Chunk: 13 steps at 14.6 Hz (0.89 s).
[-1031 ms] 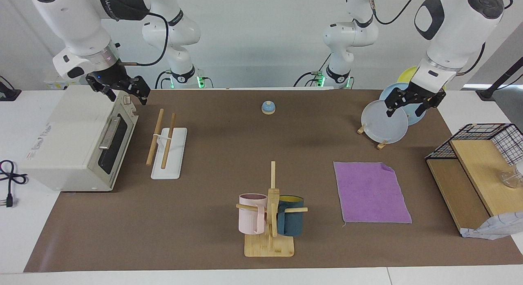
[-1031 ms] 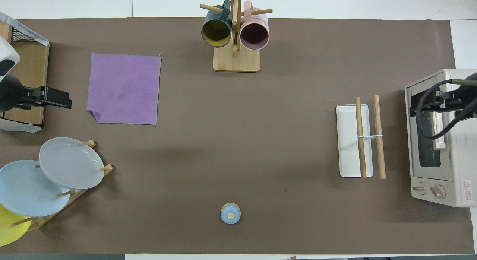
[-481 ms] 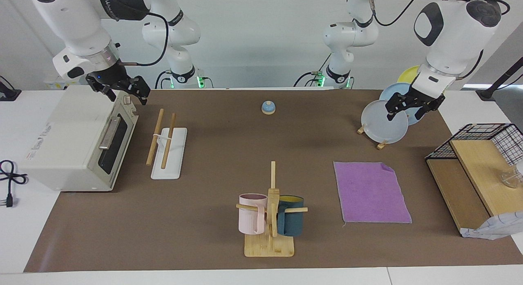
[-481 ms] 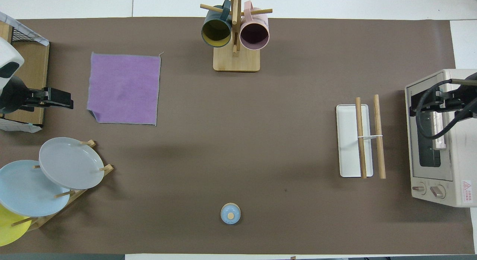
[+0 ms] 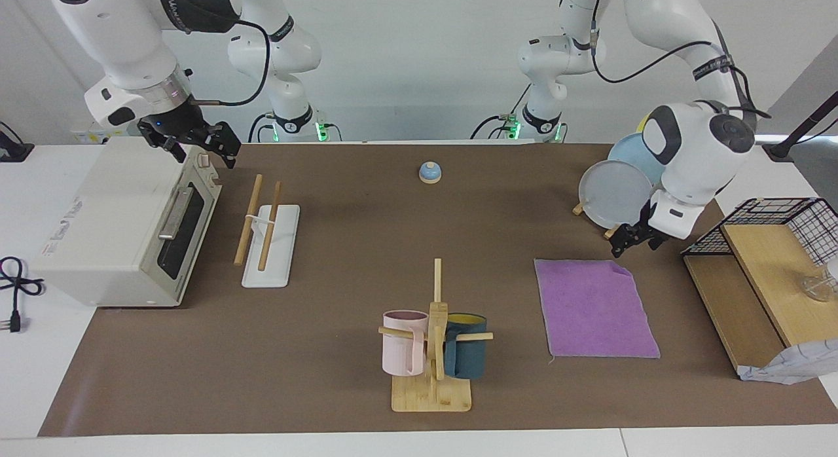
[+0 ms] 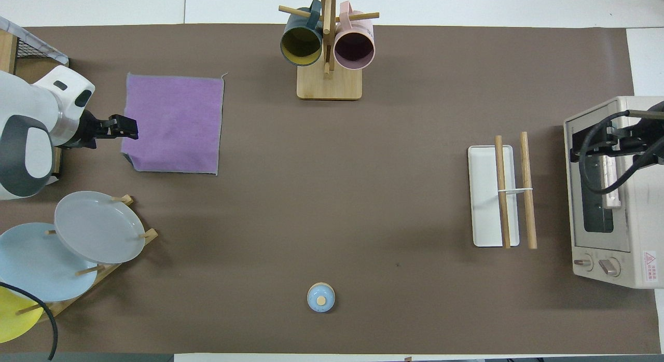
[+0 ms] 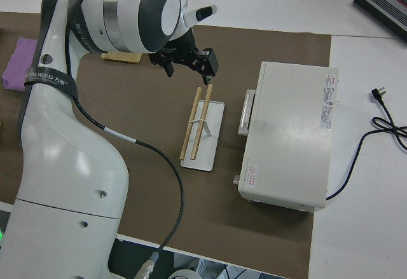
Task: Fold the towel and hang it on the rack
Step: 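Reach the left gripper to the purple towel's edge nearest the robot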
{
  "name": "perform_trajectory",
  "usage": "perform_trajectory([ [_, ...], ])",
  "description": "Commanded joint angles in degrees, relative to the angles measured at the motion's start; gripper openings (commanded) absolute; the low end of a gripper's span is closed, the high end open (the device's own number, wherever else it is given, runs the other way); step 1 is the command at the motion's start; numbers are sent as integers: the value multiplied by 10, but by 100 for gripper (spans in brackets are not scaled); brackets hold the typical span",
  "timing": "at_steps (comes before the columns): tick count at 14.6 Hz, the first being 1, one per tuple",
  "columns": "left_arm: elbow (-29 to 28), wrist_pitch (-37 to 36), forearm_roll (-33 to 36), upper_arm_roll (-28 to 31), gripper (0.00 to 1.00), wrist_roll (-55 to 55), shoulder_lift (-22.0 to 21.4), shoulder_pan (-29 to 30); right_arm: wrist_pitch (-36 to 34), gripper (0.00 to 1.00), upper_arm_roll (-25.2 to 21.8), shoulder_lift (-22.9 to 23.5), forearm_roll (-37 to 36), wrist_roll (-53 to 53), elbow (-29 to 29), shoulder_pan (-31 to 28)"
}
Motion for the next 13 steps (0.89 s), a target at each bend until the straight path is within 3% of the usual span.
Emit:
perform_trajectory([
  [1, -42, 76, 7, -2, 100, -10, 11, 12, 6, 100, 1, -8, 12, -4, -11, -5],
  [4, -58, 100, 7, -2, 98, -8, 19, 19, 6, 100, 1, -8, 11, -4, -11, -5],
  [6, -63, 97, 7, -2, 89, -8, 19, 21, 6, 100, 1, -9, 12, -4, -11, -5],
  [8, -73, 103, 7, -2, 73, -11, 19, 21, 6, 100, 1, -9, 12, -4, -11, -5],
  [13, -74, 121, 6, -2, 70, -18, 41, 36, 6, 100, 1, -9, 12, -4, -11, -5],
])
